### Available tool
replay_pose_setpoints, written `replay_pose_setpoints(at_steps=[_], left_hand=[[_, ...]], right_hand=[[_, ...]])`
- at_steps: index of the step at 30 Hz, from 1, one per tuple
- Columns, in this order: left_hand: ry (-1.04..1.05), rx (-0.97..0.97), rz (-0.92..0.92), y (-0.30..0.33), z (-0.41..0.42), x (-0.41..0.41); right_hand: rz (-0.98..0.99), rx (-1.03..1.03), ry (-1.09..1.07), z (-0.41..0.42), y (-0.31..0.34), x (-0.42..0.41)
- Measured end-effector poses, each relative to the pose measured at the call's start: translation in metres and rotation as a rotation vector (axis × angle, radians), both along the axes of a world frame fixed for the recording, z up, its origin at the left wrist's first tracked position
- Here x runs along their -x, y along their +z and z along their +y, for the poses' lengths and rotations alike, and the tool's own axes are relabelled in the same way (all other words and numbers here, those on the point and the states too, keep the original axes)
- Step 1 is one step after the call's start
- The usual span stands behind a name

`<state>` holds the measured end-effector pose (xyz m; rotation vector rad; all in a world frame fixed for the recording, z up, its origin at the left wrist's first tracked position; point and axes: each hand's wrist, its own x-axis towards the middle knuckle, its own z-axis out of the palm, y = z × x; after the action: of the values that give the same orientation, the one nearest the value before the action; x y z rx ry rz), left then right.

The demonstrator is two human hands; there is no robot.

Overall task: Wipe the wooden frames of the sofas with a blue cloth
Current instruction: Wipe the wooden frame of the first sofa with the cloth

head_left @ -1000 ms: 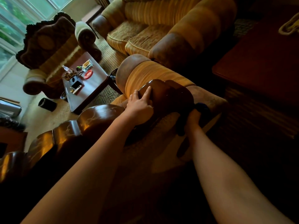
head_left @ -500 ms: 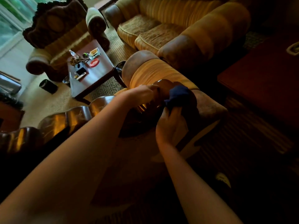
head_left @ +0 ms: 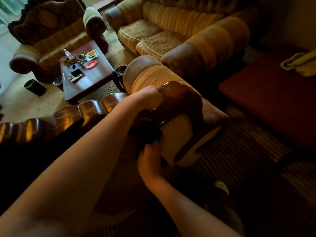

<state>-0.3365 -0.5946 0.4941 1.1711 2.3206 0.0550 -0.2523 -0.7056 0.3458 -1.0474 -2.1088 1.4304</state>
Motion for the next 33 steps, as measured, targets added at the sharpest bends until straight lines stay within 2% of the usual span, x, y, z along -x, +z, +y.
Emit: replay_pose_setpoints(at_steps=[4,6,9,11,15,16,17,20,21,27,33], left_hand=[[-0.032,-0.007,0.129,0.010,-0.013,0.013],[-0.023,0.006,0.178,0.013,-0.024,0.021],[0.006,0.016,0.230,0.018,-0.039,0.029],[0.012,-0.004,0.261,0.022,-0.045,0.034],[0.038,-0.092,0.299,0.035,-0.055,0.042],[0.059,-0.095,0.321,0.038,-0.059,0.045],[0.087,-0.088,0.348,0.041,-0.064,0.048],[0.123,-0.005,0.368,0.040,-0.077,0.050],[0.121,0.007,0.371,0.038,-0.079,0.050],[0.137,0.026,0.357,0.042,-0.071,0.051],[0.219,-0.085,0.397,0.044,-0.066,0.057]], right_hand=[[-0.034,-0.110,-0.064,0.017,0.000,-0.006],[-0.004,0.029,-0.204,0.035,0.004,-0.007],[0.191,0.208,-0.471,0.064,0.018,-0.009],[0.296,0.129,-0.480,0.070,0.026,-0.006],[0.500,-0.315,-0.115,0.060,0.072,0.022],[0.460,-0.387,-0.040,0.067,0.086,0.032],[0.323,-0.427,0.020,0.080,0.098,0.041],[-0.243,-0.386,0.159,0.128,0.102,0.049],[-0.326,-0.379,0.180,0.140,0.097,0.048],[-0.356,-0.579,0.238,0.158,0.087,0.064],[-0.491,-0.444,0.521,0.179,0.106,0.104]])
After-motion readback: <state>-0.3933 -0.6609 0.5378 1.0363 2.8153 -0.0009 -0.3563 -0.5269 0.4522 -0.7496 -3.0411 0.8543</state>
